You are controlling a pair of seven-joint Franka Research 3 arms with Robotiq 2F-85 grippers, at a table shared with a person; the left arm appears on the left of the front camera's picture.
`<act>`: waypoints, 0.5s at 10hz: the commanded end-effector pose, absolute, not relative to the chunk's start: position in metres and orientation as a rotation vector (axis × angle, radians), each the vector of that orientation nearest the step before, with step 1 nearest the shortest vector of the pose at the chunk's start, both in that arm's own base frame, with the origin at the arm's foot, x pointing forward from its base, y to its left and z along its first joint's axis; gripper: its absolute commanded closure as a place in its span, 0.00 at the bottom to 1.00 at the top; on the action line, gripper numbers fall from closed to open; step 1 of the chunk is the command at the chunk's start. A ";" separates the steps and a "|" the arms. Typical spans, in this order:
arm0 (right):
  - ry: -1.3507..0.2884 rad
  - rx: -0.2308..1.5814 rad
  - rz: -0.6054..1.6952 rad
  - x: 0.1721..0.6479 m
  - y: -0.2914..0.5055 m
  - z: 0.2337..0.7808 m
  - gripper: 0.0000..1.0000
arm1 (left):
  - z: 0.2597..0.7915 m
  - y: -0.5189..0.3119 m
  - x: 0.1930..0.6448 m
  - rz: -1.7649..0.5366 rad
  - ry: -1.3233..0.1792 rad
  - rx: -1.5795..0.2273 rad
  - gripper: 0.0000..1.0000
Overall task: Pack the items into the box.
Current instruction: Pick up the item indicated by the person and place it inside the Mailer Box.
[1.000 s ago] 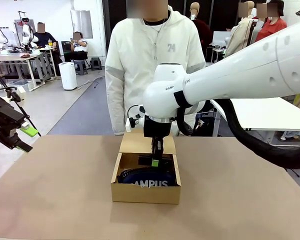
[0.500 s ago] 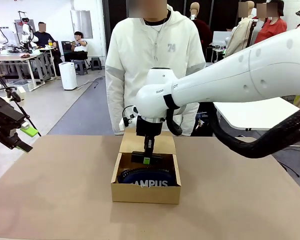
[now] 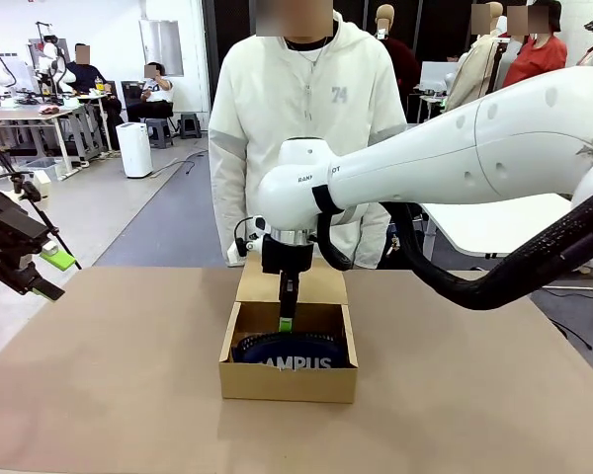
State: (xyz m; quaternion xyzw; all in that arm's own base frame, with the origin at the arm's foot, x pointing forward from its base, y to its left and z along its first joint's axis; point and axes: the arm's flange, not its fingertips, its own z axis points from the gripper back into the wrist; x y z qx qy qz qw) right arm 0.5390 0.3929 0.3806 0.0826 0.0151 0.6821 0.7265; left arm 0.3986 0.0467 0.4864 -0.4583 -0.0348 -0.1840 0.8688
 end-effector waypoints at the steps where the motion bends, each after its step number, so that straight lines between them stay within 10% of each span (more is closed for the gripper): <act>1: 0.024 0.185 1.489 0.546 0.397 0.385 0.00 | 0.485 0.048 0.397 -0.396 -0.082 -0.952 0.00; 5: -0.012 0.184 1.445 0.550 0.384 0.419 0.00 | 0.485 0.048 0.397 -0.396 -0.082 -0.952 0.00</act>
